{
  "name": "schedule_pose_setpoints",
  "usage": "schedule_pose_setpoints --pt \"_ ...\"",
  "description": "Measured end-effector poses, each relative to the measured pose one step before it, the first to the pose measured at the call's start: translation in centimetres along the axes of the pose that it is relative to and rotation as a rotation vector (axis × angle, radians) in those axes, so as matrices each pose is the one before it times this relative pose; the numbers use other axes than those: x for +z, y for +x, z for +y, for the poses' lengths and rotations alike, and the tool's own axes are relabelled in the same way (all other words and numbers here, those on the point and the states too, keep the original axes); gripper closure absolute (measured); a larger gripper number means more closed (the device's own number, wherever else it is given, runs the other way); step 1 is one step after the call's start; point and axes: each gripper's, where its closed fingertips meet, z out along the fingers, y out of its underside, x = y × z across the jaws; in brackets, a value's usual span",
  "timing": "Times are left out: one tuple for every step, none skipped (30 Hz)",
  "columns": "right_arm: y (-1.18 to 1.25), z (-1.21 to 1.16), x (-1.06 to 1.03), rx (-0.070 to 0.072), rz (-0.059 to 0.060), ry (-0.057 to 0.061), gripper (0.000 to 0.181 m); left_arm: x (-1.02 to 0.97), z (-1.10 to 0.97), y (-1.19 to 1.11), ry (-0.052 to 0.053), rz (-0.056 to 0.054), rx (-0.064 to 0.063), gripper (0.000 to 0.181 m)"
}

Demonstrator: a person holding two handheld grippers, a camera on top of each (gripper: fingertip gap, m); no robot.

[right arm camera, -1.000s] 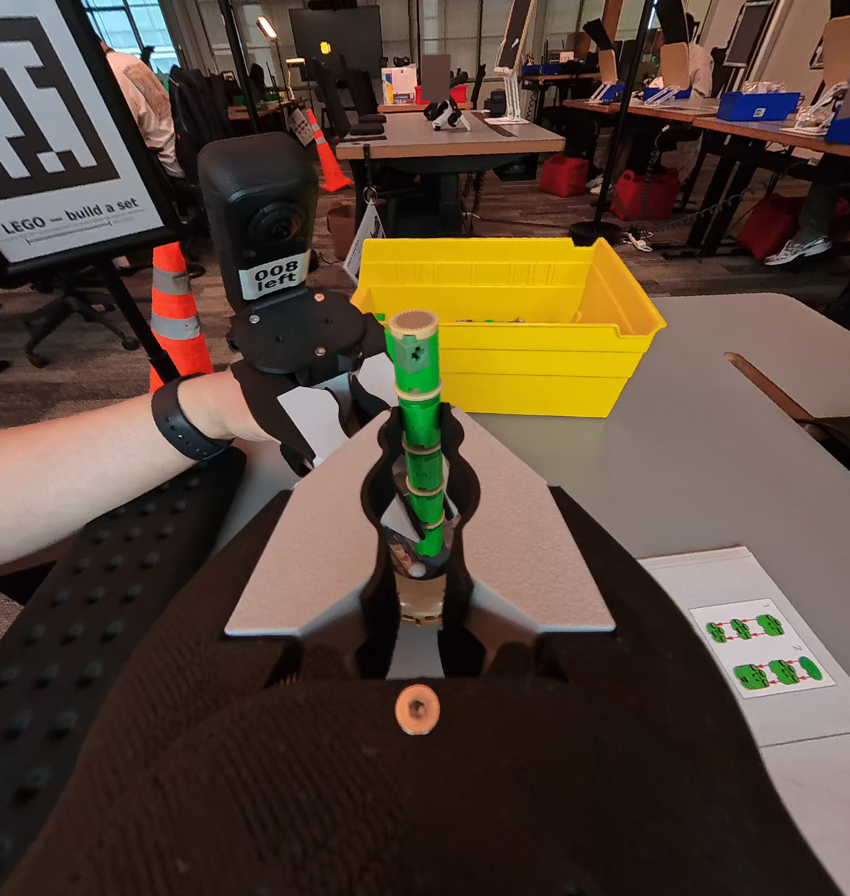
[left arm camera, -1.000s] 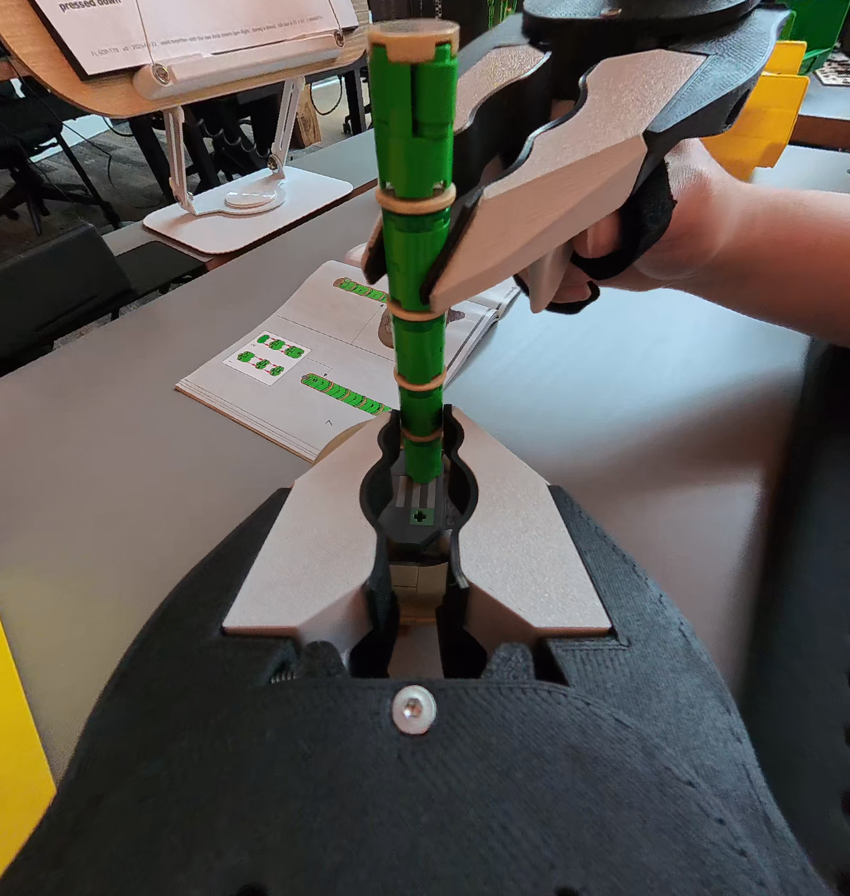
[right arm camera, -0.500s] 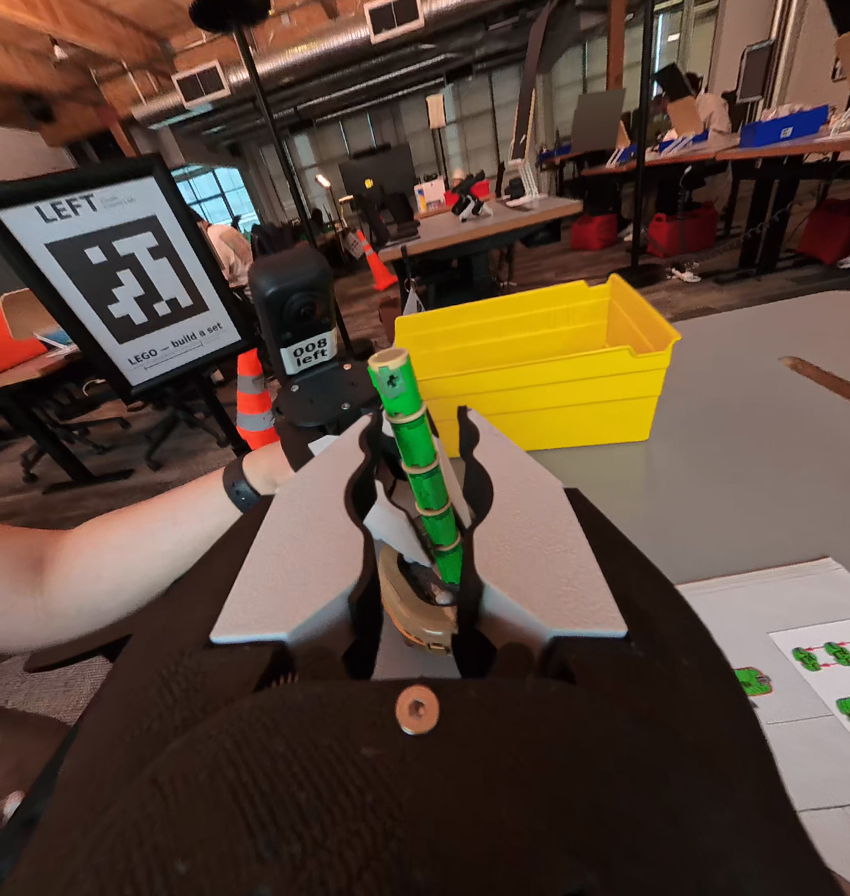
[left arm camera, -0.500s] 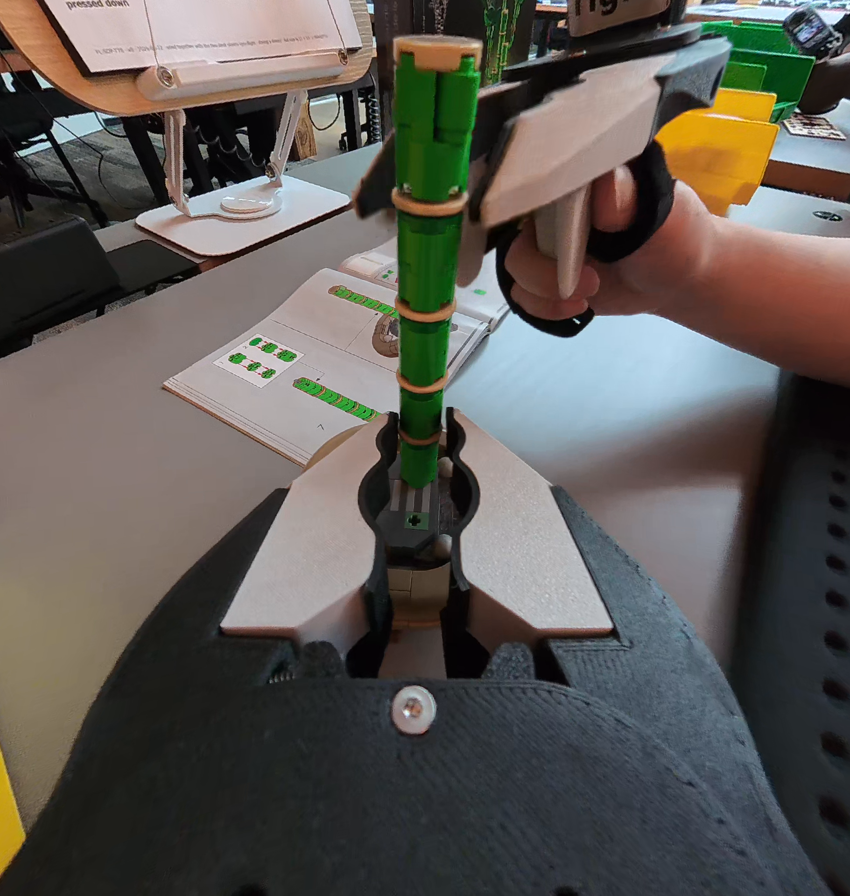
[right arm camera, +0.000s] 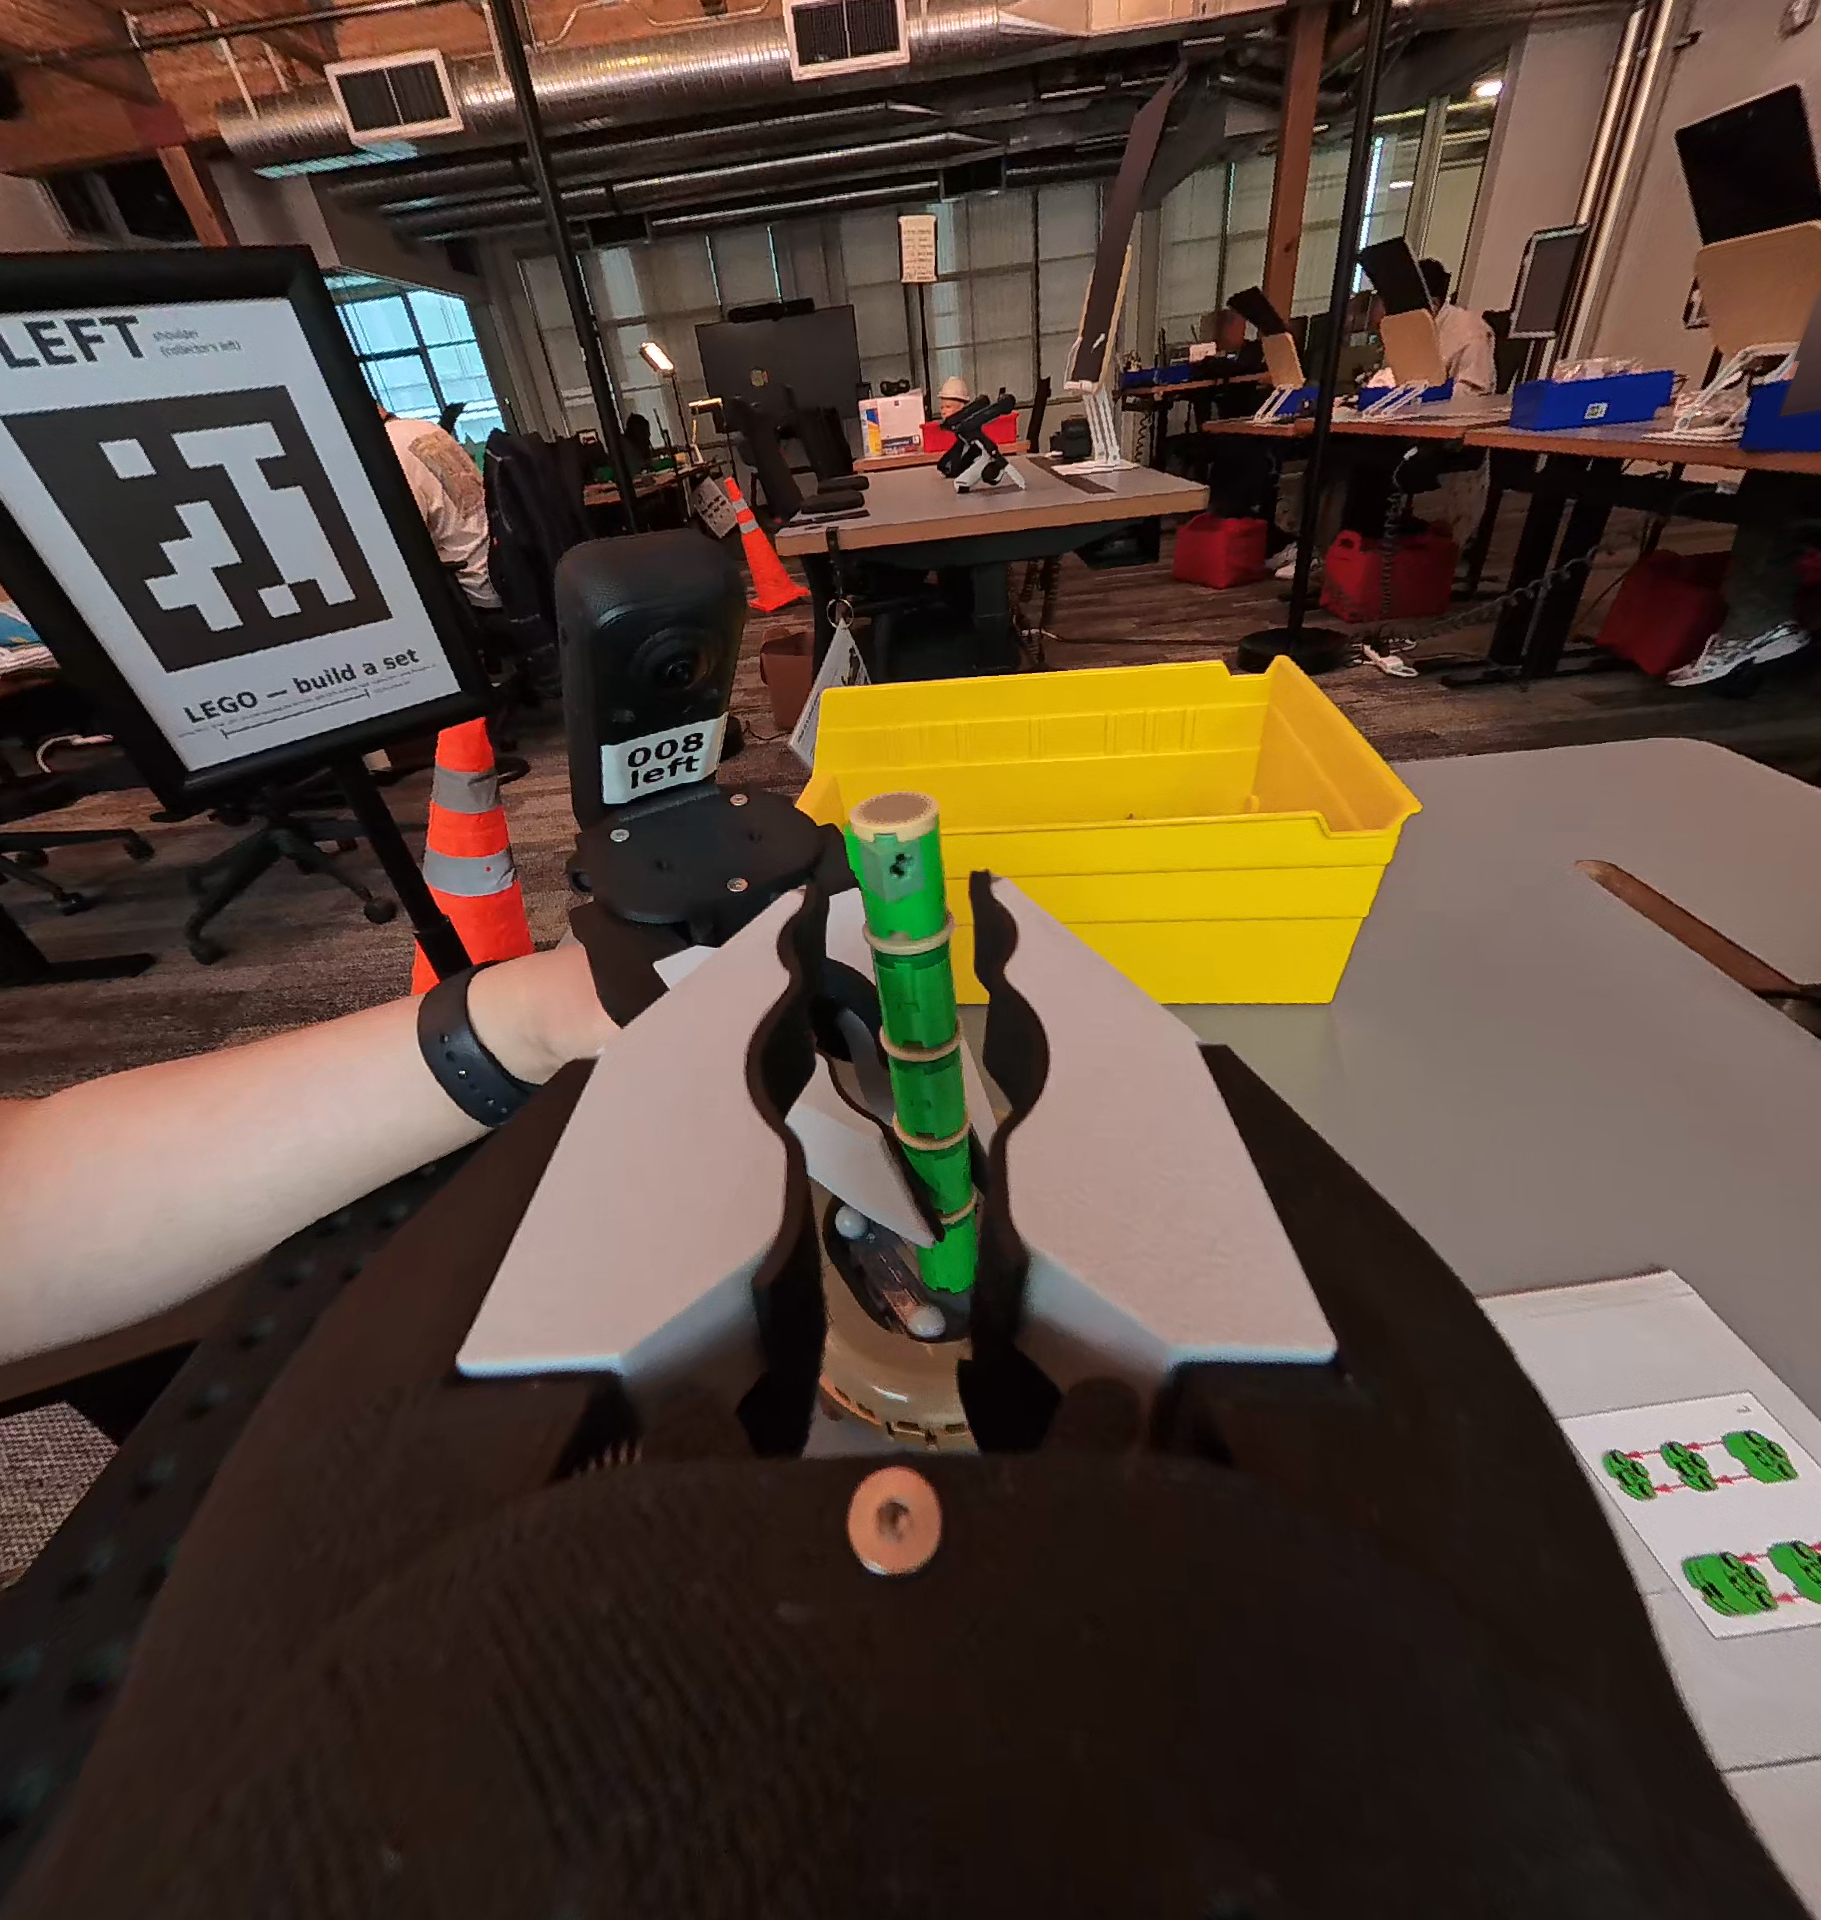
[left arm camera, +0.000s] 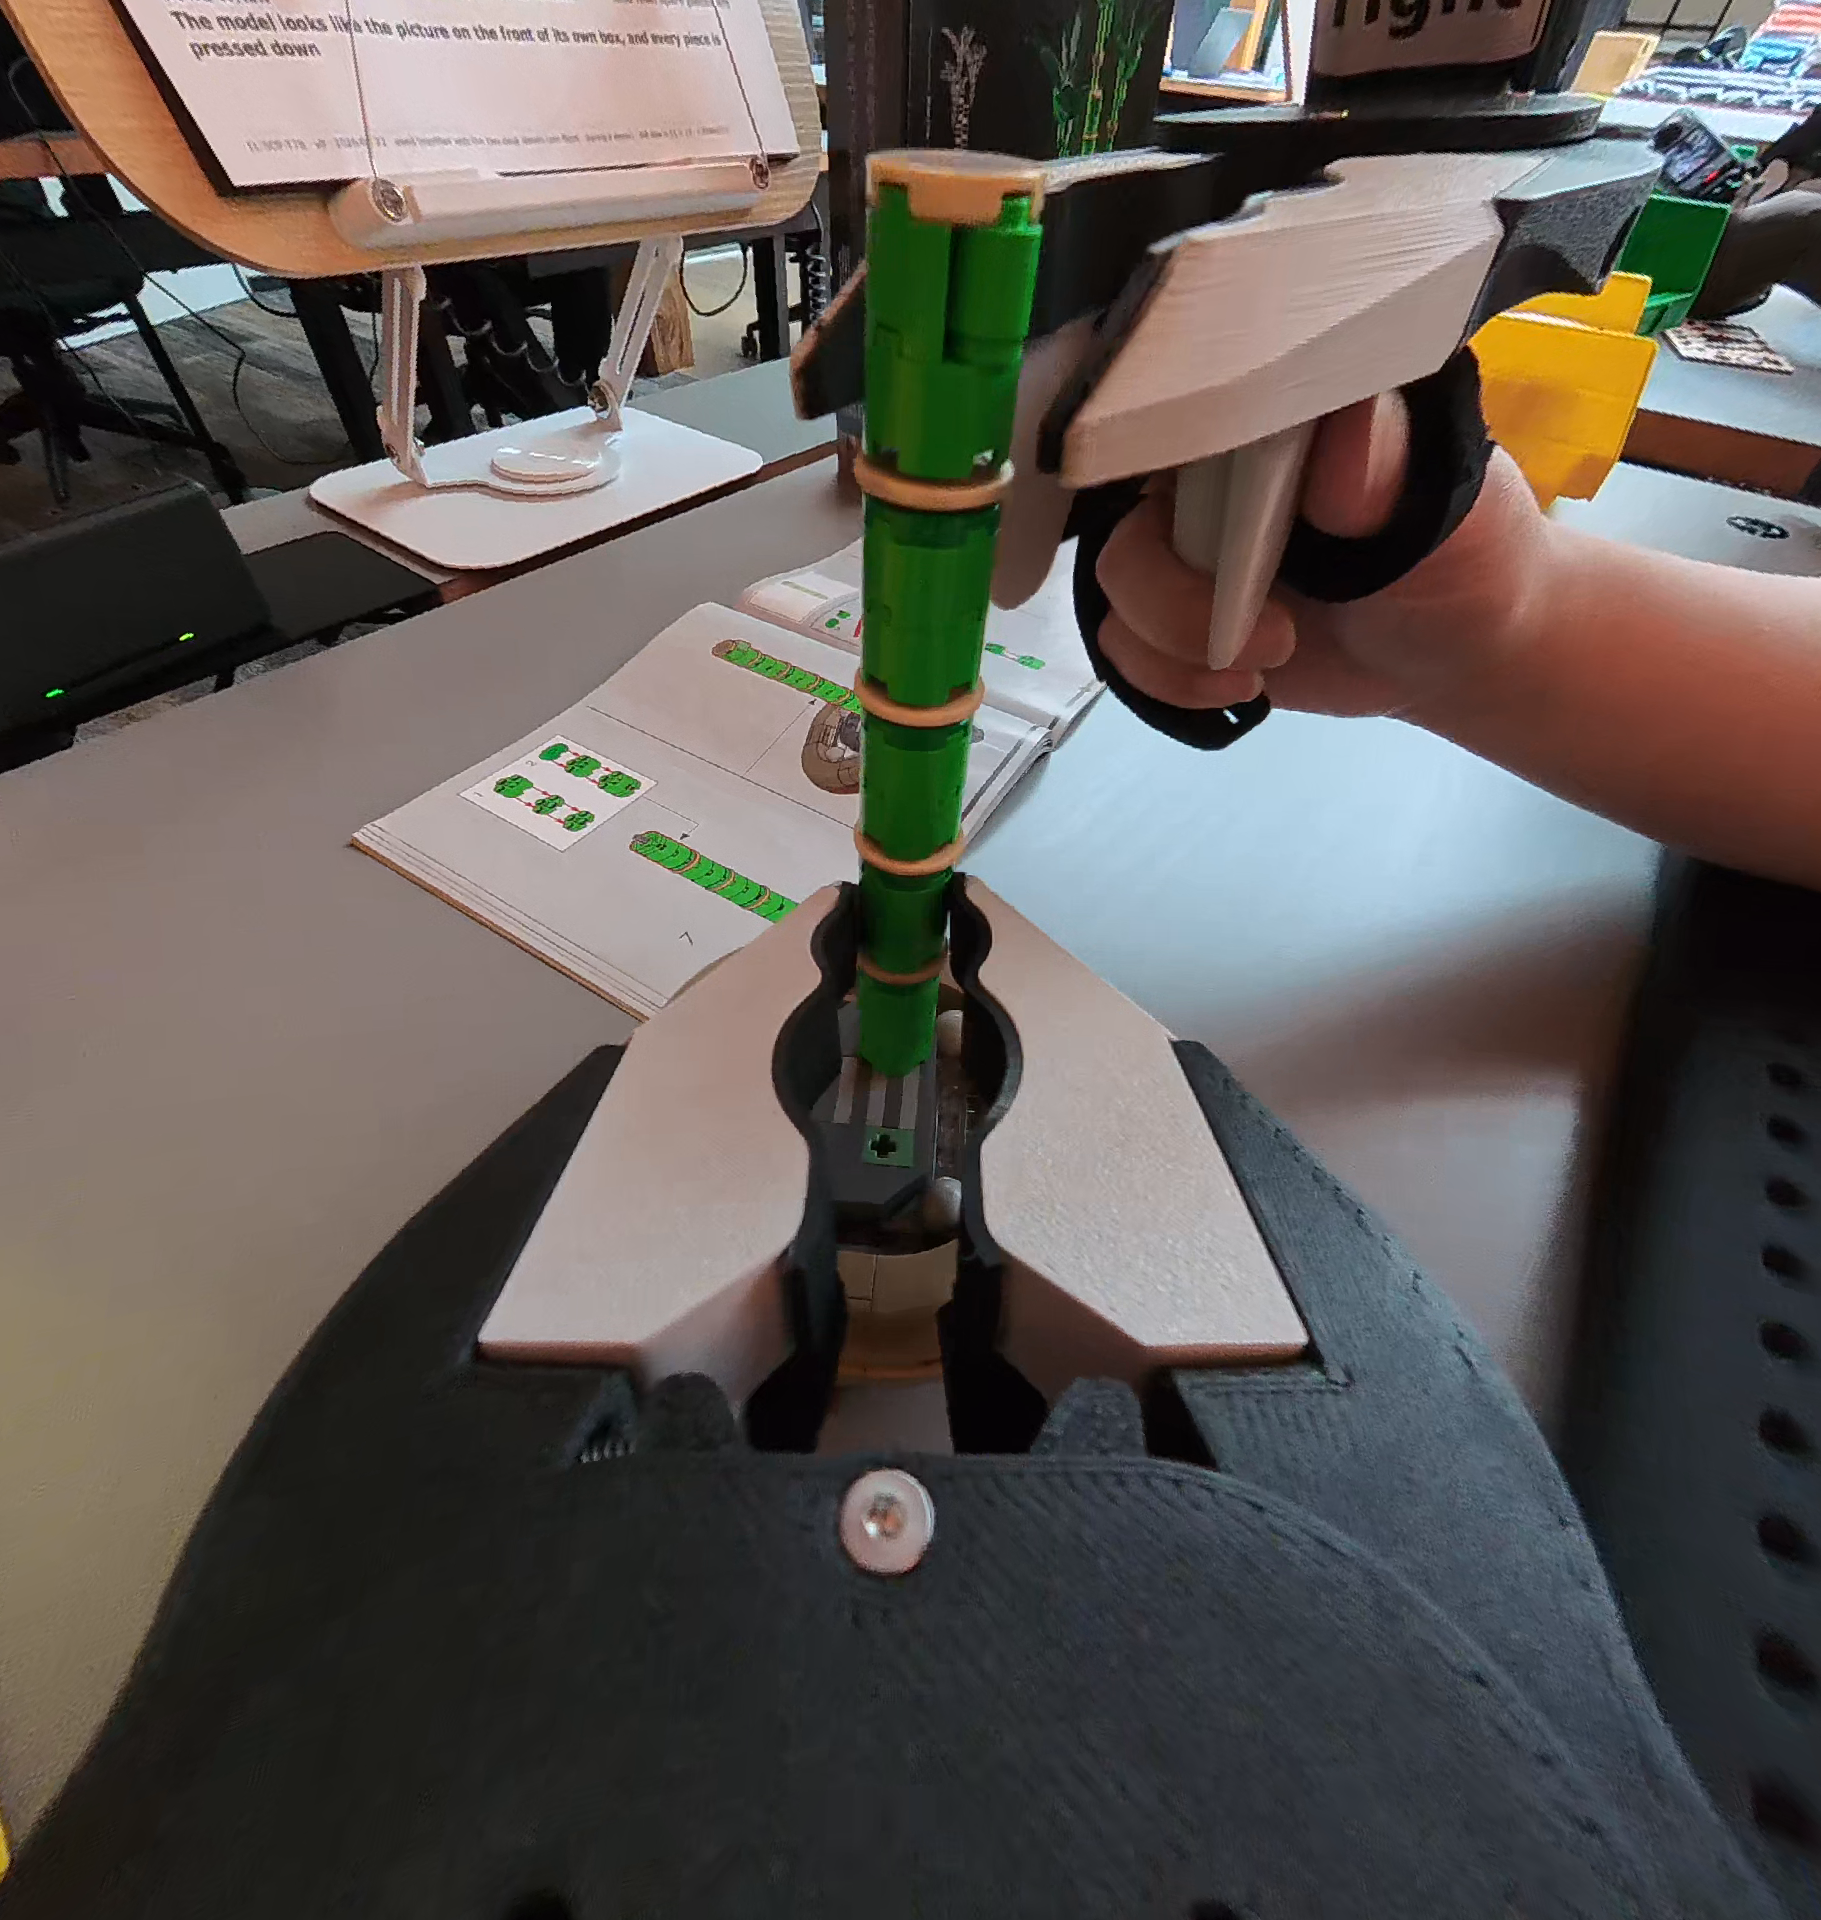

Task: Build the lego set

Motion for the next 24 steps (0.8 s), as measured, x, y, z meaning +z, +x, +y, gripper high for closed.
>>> schedule_pose_setpoints --pt "-0.061 0.037 0.076 0.002 -0.0033 -0.0006 0.154 0.002 -0.001 0.007 -0.0001 0.0014 -0.0013 0.166" --pt "-0.037 0.0 0.075 0.0012 -0.0006 0.0023 0.155 0.001 0.001 -0.001 0.0006 0.0015 -0.0008 0.166" --pt "-0.019 -0.003 0.066 0.0007 -0.0004 0.0024 0.158 -0.003 0.004 0.01 -0.0002 0.0002 0.0021 0.166" --pt "0.018 0.045 0.048 -0.0001 0.0018 -0.0003 0.164 0.006 0.01 -0.005 -0.0008 -0.0016 0.0055 0.166" --pt "0.178 -0.003 -0.009 -0.0009 0.0104 0.0029 0.166 -0.003 -0.005 0.022 -0.001 -0.0013 0.0054 0.166" --pt "0.075 0.002 -0.026 -0.0009 0.0027 0.0047 0.166 0.017 0.004 -0.025 -0.0007 -0.0032 0.0027 0.166" --pt "-0.056 0.039 -0.02 0.0051 -0.0093 0.0021 0.166 0.02 0.001 0.004 -0.0006 -0.0006 0.0007 0.166" --pt "0.025 0.014 -0.038 0.0054 -0.0046 0.0008 0.166 -0.009 0.009 0.008 -0.0013 0.0003 0.0014 0.166" --pt "0.054 0.044 -0.048 -0.0034 -0.0013 0.0 0.166 0.017 0.007 0.0 -0.001 -0.0004 0.0016 0.166" --pt "0.103 0.013 -0.067 -0.0037 0.0051 0.0005 0.166 0.013 -0.004 -0.004 -0.0008 -0.0001 0.0008 0.166" --pt "0.006 0.024 -0.012 -0.0059 0.0028 0.0017 0.166 0.018 0.001 -0.003 -0.0005 0.0 0.0007 0.166" --pt "-0.083 0.034 0.033 -0.0015 -0.0027 0.0009 0.166 0.003 0.009 0.008 0.0001 0.001 0.0007 0.166" --pt "-0.031 0.016 0.042 0.0011 0.0005 0.0005 0.166 -0.007 0.002 -0.001 0.0009 0.0006 -0.0002 0.166" --pt "-0.123 0.033 0.069 -0.0018 -0.0043 -0.0025 0.166 0.006 -0.002 -0.004 0.0008 0.0001 -0.0013 0.166" --pt "-0.067 0.026 0.052 -0.0063 0.0005 -0.0046 0.166 -0.015 -0.001 0.004 0.0005 -0.0002 0.0006 0.166" --pt "-0.028 0.028 0.02 -0.0104 0.0047 -0.0045 0.166 0.003 0.007 -0.002 0.0011 -0.0008 0.0011 0.166" --pt "0.019 0.027 -0.026 -0.0058 0.0051 -0.0043 0.166 0.001 -0.005 0.004 0.0013 -0.0006 0.0006 0.166" --pt "0.022 0.011 -0.051 -0.0038 0.0024 -0.0013 0.166 0.003 0.007 0.003 0.0011 -0.0006 0.0006 0.166" --pt "0.011 0.015 -0.046 0.0022 -0.0006 0.0002 0.166 0.007 -0.002 -0.005 0.001 -0.0009 0.0019 0.166" --pt "-0.037 0.018 -0.027 0.0082 -0.0046 0.0011 0.166 0.007 0.003 0.002 0.0005 -0.0011 0.0026 0.166" --pt "0.001 0.01 -0.019 0.0033 -0.0021 0.0011 0.166 0.004 0.01 -0.002 0.0009 -0.0009 0.0027 0.166" --pt "-0.002 0.02 0.0 -0.0008 -0.0014 -0.0001 0.166 0.005 0.003 -0.012 0.0022 -0.0005 0.0022 0.166" --pt "-0.042 0.006 0.027 -0.0003 -0.003 -0.0004 0.166 0.002 0.007 0.003 0.0011 0.0002 0.0024 0.166" --pt "-0.031 0.017 0.051 -0.0007 0.0005 -0.001 0.166 -0.009 0.014 -0.001 -0.0009 0.0 0.0033 0.166"
